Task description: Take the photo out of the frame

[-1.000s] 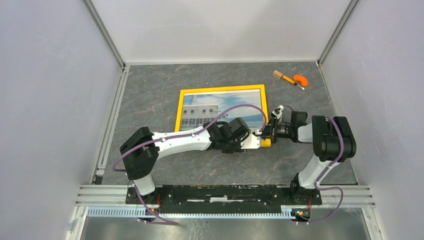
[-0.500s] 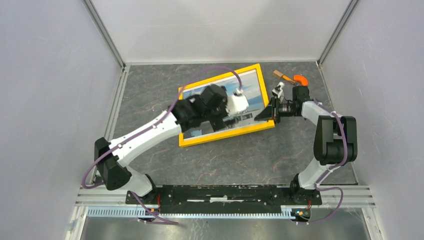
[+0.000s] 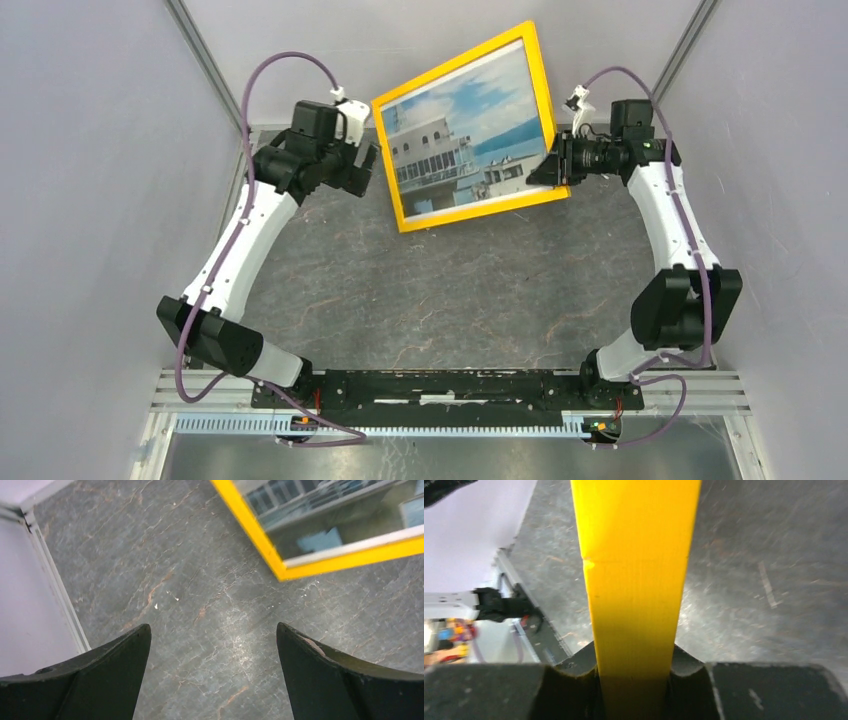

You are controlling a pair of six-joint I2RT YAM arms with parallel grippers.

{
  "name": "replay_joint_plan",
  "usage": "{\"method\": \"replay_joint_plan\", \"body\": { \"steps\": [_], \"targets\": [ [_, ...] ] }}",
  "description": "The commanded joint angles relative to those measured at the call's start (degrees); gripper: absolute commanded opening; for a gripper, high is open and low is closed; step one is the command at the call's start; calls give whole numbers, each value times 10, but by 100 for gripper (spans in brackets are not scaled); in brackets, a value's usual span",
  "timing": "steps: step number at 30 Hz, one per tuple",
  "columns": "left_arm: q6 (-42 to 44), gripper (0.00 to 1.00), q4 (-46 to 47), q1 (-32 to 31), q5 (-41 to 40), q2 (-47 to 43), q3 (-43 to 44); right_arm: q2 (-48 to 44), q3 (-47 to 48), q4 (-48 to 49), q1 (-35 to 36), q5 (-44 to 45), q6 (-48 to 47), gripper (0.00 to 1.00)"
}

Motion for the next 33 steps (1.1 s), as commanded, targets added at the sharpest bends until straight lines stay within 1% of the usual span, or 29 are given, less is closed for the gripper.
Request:
{"method": "replay_joint_plan", "body": {
  "steps": [1,2,5,8,9,12,14,18,20,23,25,26,28,29,33],
  "targets": [
    [-69,100,-23,53,39,-18,35,-76,79,81,18,97,-103,0],
    [-73,100,-22,64,41,-17,40,-84,90,85,18,114,-110,0],
    [-87,100,-19,98,49,-11,51,-107,112,102,55,177,-142,0],
    [-96,100,-23,139,61,4,69,-111,146,101,88,241,-190,0],
    [-117,100,-27,153,75,11,76,-111,155,102,99,260,-206,0],
    [-136,100,-28,185,101,23,84,-112,172,109,130,298,-247,0],
    [-141,100,-28,197,114,26,86,-112,173,112,158,330,-282,0],
    [-141,100,-31,209,126,34,90,-107,161,116,247,428,-375,0],
    [-141,100,-36,213,130,38,95,-111,135,135,301,492,-422,0],
    [-141,100,-40,225,136,42,98,-128,68,187,382,594,-497,0],
    [-142,100,-42,229,138,46,101,-144,4,226,427,647,-538,0],
    [-143,100,-44,248,140,48,102,-152,-40,247,447,678,-563,0],
    [-143,100,-46,263,142,50,103,-172,-124,305,489,736,-602,0],
    [-143,100,-46,268,142,50,102,-179,-164,333,503,763,-613,0],
    [-142,100,-49,294,152,53,102,-187,-262,389,545,820,-635,0]
  ]
}}
